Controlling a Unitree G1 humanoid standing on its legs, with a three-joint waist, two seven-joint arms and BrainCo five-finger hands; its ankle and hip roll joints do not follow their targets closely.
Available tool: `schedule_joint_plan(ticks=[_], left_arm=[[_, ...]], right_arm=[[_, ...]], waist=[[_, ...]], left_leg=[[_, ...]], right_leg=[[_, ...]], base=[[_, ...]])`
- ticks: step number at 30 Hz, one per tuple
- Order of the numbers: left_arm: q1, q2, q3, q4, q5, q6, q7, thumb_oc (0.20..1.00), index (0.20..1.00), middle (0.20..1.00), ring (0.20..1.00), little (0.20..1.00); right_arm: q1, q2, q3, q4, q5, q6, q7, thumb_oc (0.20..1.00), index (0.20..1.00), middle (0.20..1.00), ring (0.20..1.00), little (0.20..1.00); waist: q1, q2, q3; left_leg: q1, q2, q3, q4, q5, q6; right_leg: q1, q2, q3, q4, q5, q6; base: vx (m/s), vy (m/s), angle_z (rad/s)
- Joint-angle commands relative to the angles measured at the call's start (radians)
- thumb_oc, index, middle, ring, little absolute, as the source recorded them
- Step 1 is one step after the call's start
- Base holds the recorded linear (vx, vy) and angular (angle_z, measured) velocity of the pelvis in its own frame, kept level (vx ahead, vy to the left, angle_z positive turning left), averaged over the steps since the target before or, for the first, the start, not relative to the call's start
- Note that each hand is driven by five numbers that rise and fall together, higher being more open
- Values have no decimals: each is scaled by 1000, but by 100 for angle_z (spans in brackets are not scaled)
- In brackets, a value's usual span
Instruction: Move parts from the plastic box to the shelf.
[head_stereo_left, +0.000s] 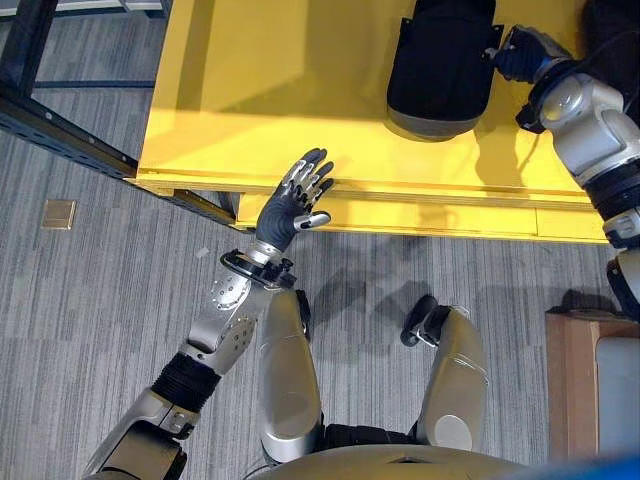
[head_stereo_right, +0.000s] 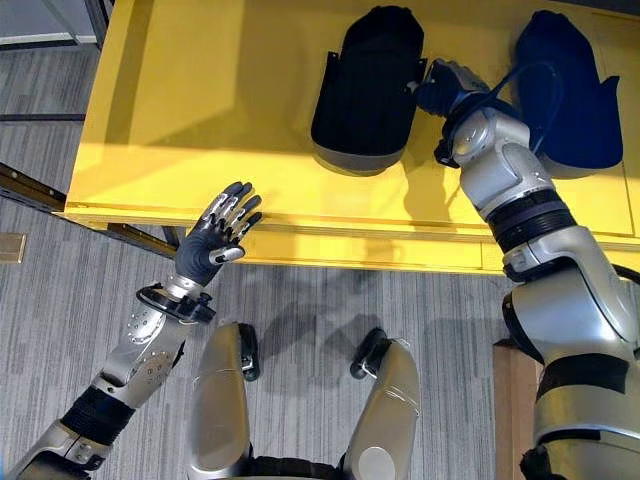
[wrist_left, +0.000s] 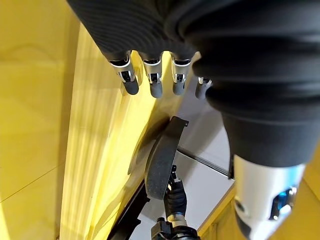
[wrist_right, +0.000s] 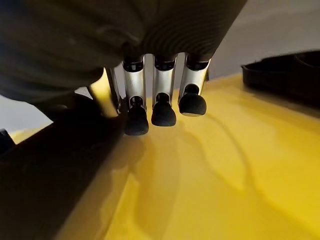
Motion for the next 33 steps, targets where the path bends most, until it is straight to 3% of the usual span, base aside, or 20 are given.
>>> schedule_joint_plan(ticks=[1,7,12,22,33], left_arm=[[3,31,-16,-70,-35,-80,-21,1000,1000,1000,1000,1000],[3,43,-30,-71,-48,-89,-16,1000,1000,1000,1000,1000],[1,46,-34,-58,-70,-104,-24,1000,1000,1000,1000,1000],[-8,62,-33,-47,-116,-119,-42,1000,1000,1000,1000,1000],[-28,68,-39,-39,-142,-108,-51,1000,1000,1000,1000,1000]], right_arm=[[-145,-38,30,29,-62,-68,-73,200,200,200,200,200],[-223,-29,103,85,-105,-150,-82,200,200,200,200,200],[-257,-24,162,101,-156,-169,-104,200,200,200,200,200],[-307,-10,225,165,-164,-165,-138,200,200,200,200,200],[-325,17,209,230,-102,-85,-249,200,200,200,200,200]], waist=[[33,16,-35],[40,19,-33],[42,24,-29],[52,39,-21],[52,54,-15]], left_leg=[[11,-12,-24,-125,37,17],[-7,-16,-30,-133,49,13],[-19,-20,-31,-142,58,15],[-22,-24,-32,-168,78,13],[-29,-19,-31,-171,86,9]], right_leg=[[42,20,5,59,-91,24],[26,34,11,61,-94,20],[9,41,19,64,-96,15],[1,42,20,65,-99,4],[-9,34,18,76,-106,-3]], base=[[0,0,0],[0,0,0],[0,0,0],[2,1,-2],[0,0,0]])
